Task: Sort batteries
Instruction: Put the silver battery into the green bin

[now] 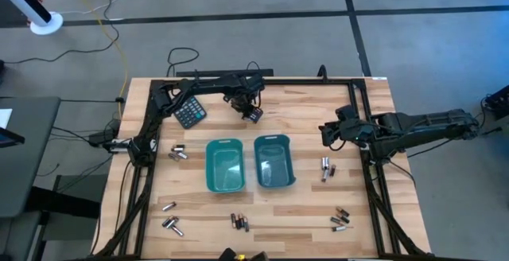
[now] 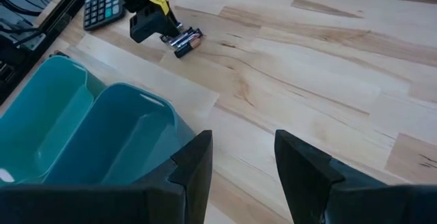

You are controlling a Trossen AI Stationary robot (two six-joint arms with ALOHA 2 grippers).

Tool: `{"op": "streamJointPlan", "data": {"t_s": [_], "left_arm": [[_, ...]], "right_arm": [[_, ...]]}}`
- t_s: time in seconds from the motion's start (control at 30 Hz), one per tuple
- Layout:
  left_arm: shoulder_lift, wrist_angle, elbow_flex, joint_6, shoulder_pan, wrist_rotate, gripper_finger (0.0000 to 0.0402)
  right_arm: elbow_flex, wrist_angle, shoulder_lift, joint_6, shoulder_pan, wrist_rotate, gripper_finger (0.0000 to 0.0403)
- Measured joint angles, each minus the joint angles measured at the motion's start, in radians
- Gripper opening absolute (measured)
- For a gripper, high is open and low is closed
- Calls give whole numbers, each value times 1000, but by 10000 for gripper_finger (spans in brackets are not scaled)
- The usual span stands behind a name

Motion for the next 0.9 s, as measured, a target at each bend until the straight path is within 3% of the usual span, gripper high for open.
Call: {"op": "streamJointPlan", "data": {"t_s": [0.37, 0.7, 0.9], "left_arm": [[1, -27, 0, -20, 0, -2, 124], [2, -52, -1, -23, 0, -9, 47], [-3, -57, -2, -18, 0, -3, 46]], "right_arm": [[0, 0, 0, 0, 0, 0, 175], [0, 0, 0, 0, 0, -1, 175], [0, 0, 0, 0, 0, -1, 175]]}}
